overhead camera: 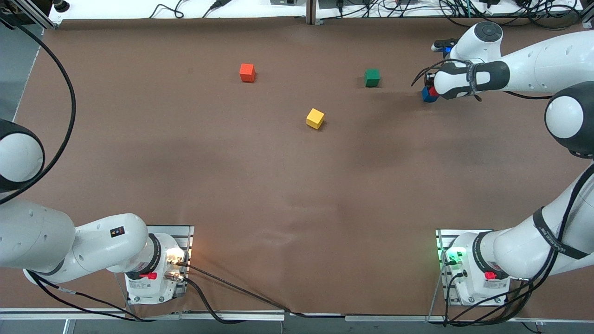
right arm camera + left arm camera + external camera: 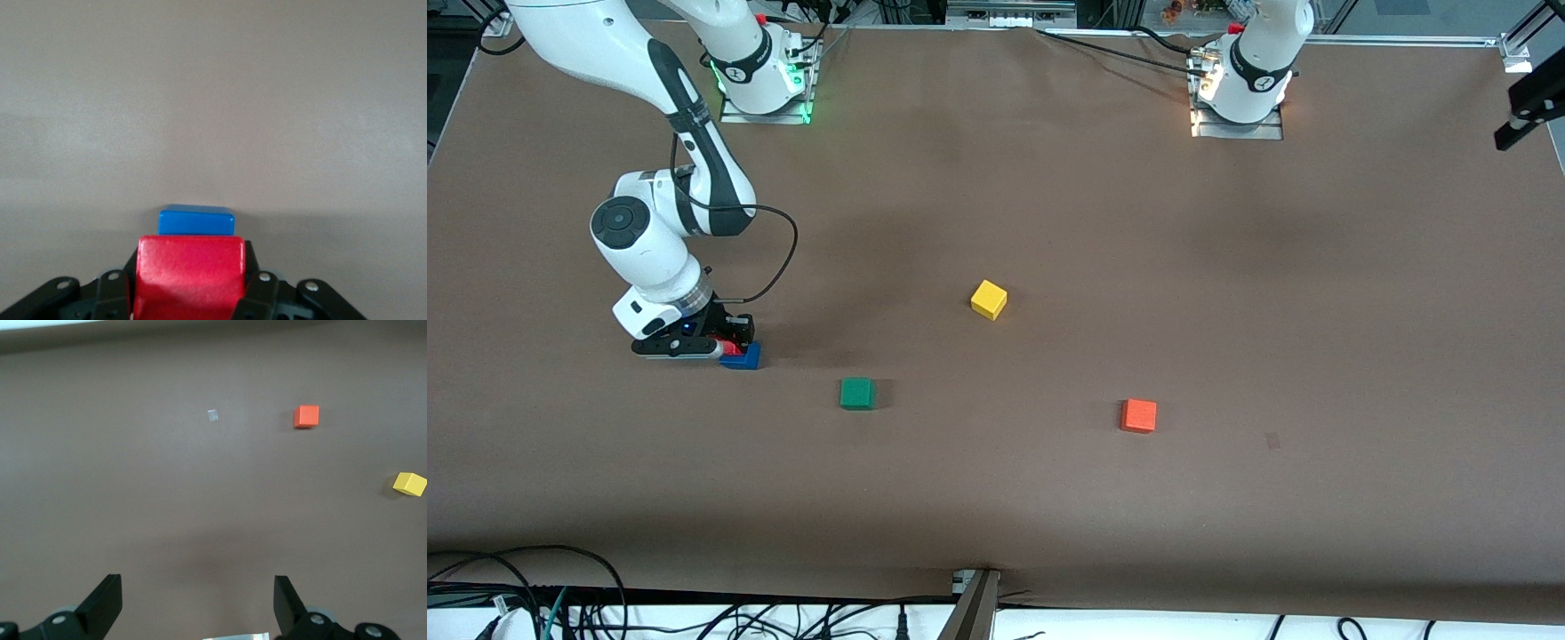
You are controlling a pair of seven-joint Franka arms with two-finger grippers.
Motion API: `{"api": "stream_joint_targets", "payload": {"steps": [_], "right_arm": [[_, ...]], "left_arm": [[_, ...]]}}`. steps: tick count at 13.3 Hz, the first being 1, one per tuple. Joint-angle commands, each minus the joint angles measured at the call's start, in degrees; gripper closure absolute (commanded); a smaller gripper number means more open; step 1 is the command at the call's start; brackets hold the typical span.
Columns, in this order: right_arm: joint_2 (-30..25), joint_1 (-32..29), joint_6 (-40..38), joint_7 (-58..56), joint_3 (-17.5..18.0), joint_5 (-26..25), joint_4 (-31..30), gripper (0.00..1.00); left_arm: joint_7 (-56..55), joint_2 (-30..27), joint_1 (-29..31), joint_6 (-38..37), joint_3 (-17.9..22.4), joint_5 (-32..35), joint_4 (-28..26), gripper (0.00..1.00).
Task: Pass red block to right arm, stack on blue
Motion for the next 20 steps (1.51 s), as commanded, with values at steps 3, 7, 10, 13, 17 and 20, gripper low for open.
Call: {"api": "stream_joint_targets", "payload": {"steps": [3, 7, 10, 13, 17, 20], "right_arm": [[-0.15, 0.09, -2.24, -1.33, 0.02, -0.33, 3.04, 0.00], [-0.24, -0.17, -22.94, -6.94, 0.02, -0.07, 15.49, 0.00], [-0.07, -0.52, -36.23, -9.85, -0.07, 0.11, 24.81, 0.00], [-0.51, -0.43, -47.91, -10.03, -0.07, 0.20, 32.72, 0.00], [-1.12, -0.79, -66.75, -13.20, -0.16, 1.77, 44.26, 0.00], [-7.61, -1.22, -73.24, -12.67, 0.54, 1.95, 43.91, 0.00]], "left_arm": [[-4.40, -9.47, -19.92, 7.55, 16.35, -0.12, -16.72, 0.00], [-13.08, -10.91, -23.22, 10.13, 18.94, -0.12, -22.65, 0.00], [-14.25, -10.64, -23.39, 11.26, 18.59, -0.12, -24.32, 0.00], [-13.19, -10.47, -22.87, 12.15, 18.68, 0.05, -24.68, 0.00], [-12.15, -10.38, -22.78, 12.76, 18.68, 0.14, -24.76, 0.00], [-10.21, -9.85, -22.60, 12.85, 18.68, 0.14, -24.94, 0.00]]}}
